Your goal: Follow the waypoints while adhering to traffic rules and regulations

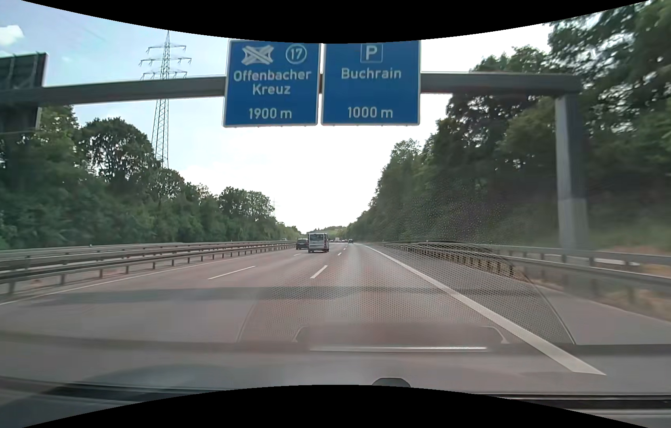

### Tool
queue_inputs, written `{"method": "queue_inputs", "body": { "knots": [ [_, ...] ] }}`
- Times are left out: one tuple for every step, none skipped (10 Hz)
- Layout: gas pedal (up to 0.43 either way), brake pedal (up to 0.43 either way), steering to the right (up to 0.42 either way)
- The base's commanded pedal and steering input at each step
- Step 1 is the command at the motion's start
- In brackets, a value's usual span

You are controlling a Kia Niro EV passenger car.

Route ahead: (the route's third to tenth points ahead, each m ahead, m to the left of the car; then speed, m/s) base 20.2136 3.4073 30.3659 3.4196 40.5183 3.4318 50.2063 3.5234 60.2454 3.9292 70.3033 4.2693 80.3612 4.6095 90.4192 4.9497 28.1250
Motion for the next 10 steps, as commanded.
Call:
{"method": "queue_inputs", "body": {
  "knots": [
    [0.197,0.000,-0.005],
    [0.197,0.000,-0.005],
    [0.197,0.000,-0.005],
    [0.197,0.000,-0.005],
    [0.197,0.000,-0.005],
    [0.197,0.000,-0.005],
    [0.197,0.000,-0.005],
    [0.197,0.000,-0.005],
    [0.197,0.000,-0.005],
    [0.197,0.000,-0.005]
  ]
}}
